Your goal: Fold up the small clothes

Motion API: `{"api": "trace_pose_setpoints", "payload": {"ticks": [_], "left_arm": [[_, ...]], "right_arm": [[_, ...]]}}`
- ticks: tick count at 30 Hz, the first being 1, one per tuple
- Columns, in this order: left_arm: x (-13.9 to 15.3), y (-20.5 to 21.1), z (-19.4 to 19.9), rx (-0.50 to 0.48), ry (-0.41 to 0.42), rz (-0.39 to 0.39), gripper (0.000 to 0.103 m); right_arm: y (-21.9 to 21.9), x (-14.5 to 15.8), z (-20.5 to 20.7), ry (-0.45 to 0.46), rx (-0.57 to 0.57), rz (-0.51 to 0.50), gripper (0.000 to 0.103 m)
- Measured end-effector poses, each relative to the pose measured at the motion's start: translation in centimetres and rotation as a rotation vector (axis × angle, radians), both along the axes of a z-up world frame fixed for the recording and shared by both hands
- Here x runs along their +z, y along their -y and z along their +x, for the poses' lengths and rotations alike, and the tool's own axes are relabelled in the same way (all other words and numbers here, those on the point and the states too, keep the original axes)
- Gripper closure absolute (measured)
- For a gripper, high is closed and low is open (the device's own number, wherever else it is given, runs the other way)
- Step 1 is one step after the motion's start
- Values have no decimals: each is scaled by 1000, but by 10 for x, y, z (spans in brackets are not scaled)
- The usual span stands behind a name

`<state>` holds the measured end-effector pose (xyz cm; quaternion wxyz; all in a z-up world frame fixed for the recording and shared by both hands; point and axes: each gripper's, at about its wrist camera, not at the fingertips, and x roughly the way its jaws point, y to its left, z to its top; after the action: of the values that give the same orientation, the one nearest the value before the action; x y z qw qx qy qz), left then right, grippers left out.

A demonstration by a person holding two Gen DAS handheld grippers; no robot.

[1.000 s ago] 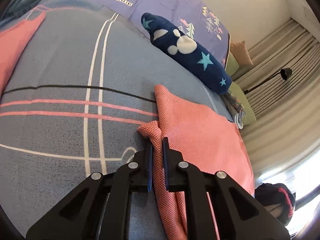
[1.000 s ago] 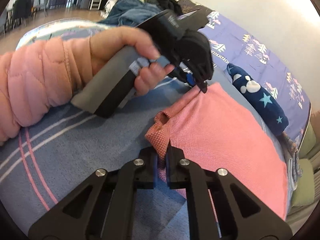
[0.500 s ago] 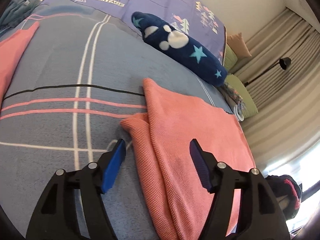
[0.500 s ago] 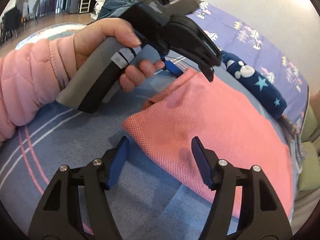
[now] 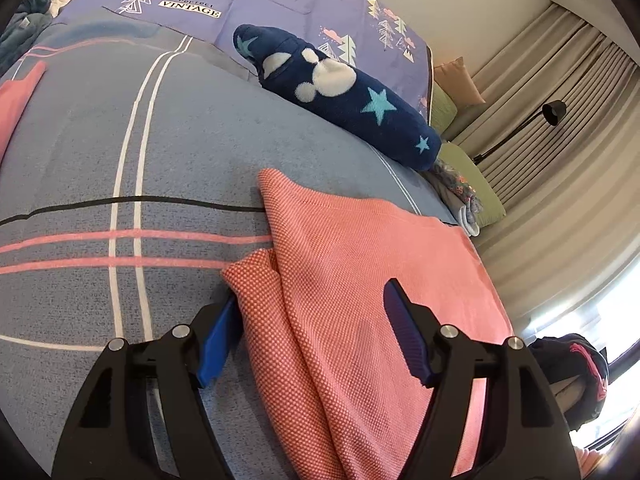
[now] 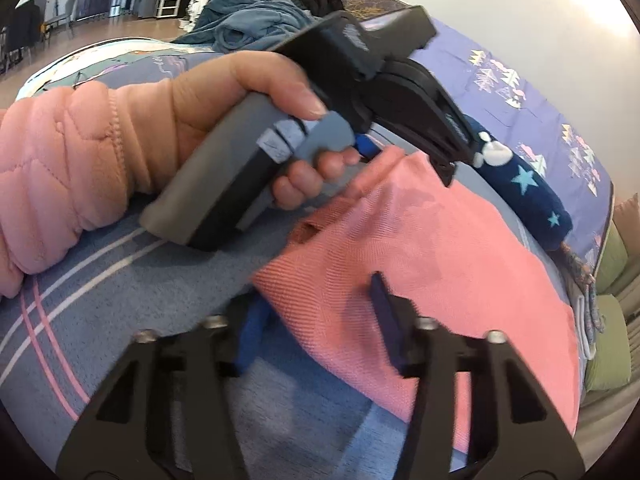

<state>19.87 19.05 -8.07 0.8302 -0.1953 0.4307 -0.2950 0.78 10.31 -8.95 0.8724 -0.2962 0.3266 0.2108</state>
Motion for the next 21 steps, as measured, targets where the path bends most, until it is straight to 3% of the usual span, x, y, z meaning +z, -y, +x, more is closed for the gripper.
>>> {"api": "trace_pose_setpoints", "payload": {"ticks": [2, 4, 5, 7, 8, 16, 21], "left_arm": [[1, 0, 0, 4, 2, 2, 33], [2, 0, 0, 14, 2, 2, 33], [3, -1, 0, 26, 2, 11, 39], [4, -1, 1, 50, -5, 16, 70], [4, -2, 2, 48, -21, -2, 93], [44, 5, -5, 69, 29, -45, 93], [72, 29, -10, 64, 63, -9, 93]], "right_arm": [[-6, -1, -2, 41, -9, -37, 92], [-3, 2, -4, 53, -14, -17, 95], [2, 6, -4, 51, -19, 15, 96], [12, 15, -2, 39, -37, 86, 97], [19, 22, -1, 32, -51, 134, 97], [62, 56, -4, 36, -105, 332, 97], [101, 75, -6, 42, -157, 446, 97]]}}
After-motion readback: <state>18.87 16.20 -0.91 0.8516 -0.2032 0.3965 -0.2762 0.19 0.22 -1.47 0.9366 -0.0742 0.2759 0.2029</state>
